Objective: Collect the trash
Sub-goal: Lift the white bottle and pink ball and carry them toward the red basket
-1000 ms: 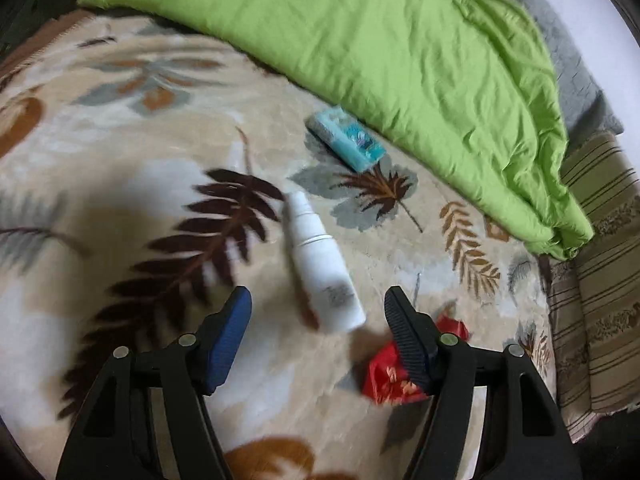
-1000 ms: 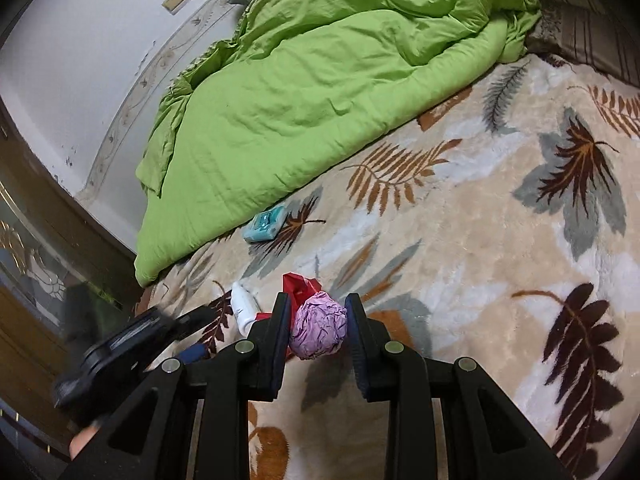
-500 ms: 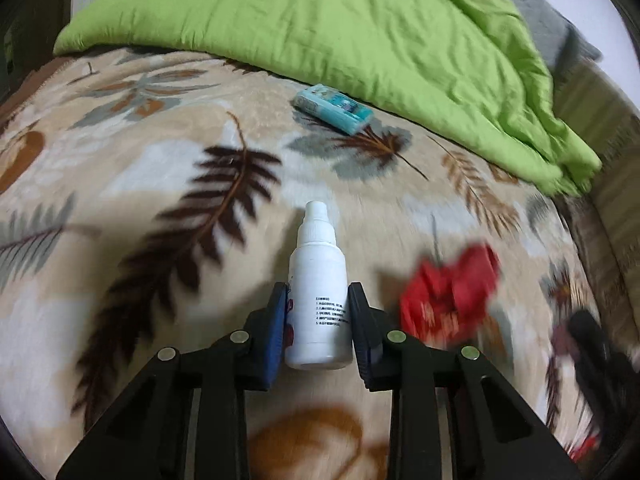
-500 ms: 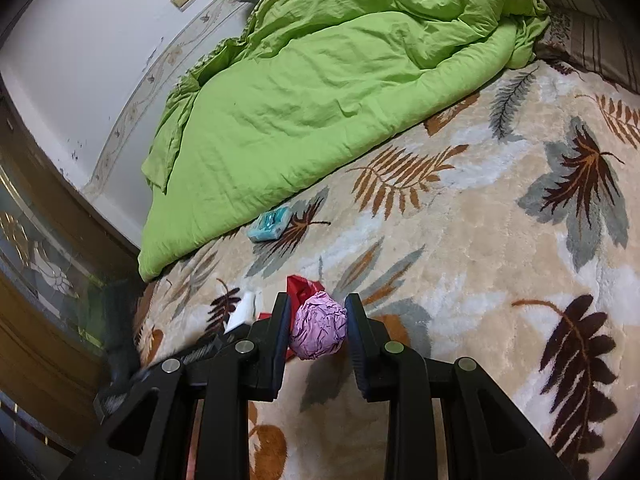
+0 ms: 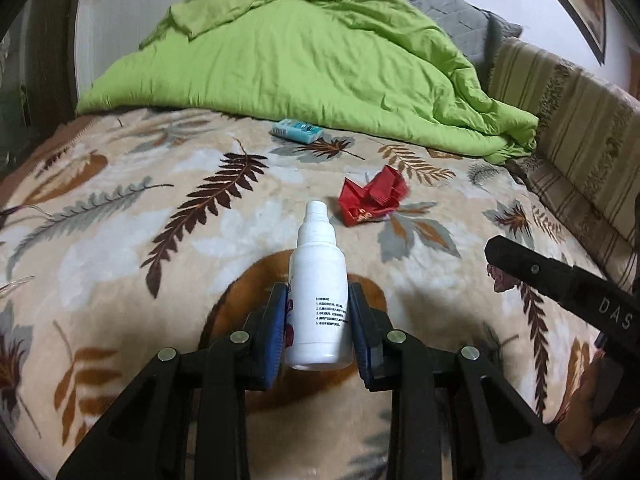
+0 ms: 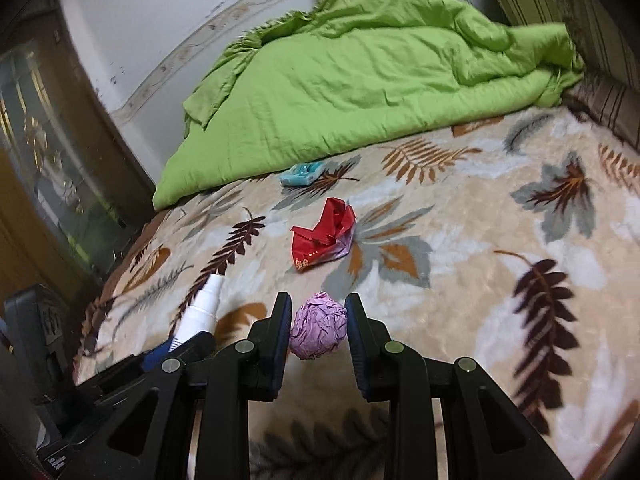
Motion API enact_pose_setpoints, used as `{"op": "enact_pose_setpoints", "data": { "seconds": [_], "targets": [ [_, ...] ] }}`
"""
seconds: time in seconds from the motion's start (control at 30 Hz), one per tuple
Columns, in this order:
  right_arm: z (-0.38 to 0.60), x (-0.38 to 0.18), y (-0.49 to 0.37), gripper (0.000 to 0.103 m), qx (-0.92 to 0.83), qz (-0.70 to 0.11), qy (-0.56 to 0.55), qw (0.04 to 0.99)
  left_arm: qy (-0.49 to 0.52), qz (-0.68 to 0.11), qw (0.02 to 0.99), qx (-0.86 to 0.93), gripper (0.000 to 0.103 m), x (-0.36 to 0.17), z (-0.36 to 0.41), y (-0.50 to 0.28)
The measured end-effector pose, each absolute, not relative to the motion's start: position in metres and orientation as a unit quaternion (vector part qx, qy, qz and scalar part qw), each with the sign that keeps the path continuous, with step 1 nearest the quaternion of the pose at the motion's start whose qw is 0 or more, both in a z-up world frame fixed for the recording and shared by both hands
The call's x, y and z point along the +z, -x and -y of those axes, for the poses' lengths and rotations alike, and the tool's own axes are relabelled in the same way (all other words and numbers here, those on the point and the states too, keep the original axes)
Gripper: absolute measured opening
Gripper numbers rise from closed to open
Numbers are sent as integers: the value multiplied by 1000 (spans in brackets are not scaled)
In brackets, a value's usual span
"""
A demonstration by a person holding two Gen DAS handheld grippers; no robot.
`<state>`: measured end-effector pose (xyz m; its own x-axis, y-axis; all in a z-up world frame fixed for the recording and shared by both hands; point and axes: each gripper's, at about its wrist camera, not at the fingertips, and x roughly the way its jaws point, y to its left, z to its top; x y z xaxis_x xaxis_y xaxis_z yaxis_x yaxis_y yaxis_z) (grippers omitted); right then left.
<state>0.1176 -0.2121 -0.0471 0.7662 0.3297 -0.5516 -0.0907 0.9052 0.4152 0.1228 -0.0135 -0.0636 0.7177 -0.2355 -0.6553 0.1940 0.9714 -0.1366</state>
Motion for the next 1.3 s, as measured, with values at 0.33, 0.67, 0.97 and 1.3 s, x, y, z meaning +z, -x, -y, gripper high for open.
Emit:
{"op": "enact_pose_setpoints", "data": {
  "seconds": [0.33,0.67,0.97,1.3],
  "targets": [
    [217,-50,-80,29,103,-328,-163,925,-8,-343,933,-110,29,-59,20,-87],
    [221,-50,-72,29,103,-323,-169,925,-45,-322,938,-120,29,-53,36,-69],
    [226,-48,-63,29,93,-321,-168,927,-49,-317,940,-115,29,-51,36,-66],
    [226,-48,-57,29,87,-325,-166,927,-49,-319,939,-116,29,-52,35,-66]
  ]
}}
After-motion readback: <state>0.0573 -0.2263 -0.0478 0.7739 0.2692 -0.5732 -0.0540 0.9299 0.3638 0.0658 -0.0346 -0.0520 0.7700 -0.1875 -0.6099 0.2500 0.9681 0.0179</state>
